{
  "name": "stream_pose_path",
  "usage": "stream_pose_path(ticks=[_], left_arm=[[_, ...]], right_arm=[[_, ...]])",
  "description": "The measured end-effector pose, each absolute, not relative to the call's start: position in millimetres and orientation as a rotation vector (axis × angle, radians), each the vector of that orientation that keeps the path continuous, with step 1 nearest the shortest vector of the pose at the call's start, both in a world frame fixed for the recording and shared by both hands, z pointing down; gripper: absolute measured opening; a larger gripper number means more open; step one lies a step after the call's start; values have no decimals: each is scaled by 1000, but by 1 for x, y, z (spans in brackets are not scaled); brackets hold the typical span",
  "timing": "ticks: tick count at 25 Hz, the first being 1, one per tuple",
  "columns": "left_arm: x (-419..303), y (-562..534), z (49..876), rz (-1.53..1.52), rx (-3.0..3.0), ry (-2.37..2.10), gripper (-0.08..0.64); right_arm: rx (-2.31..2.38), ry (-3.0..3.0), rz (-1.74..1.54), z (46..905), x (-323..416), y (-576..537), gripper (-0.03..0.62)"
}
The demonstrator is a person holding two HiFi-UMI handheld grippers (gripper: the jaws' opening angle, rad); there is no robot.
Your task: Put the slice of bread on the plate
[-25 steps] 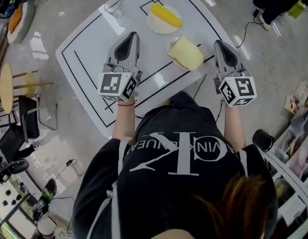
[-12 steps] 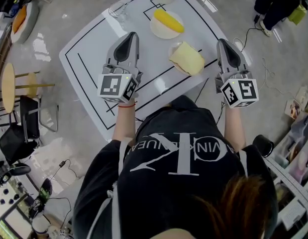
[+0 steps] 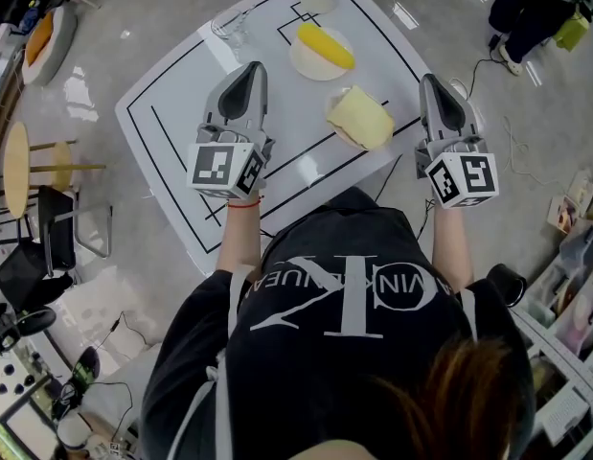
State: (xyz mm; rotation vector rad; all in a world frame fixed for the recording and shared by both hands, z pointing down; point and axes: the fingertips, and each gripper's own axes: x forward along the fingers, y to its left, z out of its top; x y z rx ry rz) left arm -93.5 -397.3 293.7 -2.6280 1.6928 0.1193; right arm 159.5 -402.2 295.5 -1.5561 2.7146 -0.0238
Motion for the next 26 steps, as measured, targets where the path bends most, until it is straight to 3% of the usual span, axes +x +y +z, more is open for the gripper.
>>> stream_pose_path(ticks=[26], left_arm=[[-100,-404,300,107,-2637,1714,11]], right_arm=[[-1542,2746,-59,305,150,-412,0]])
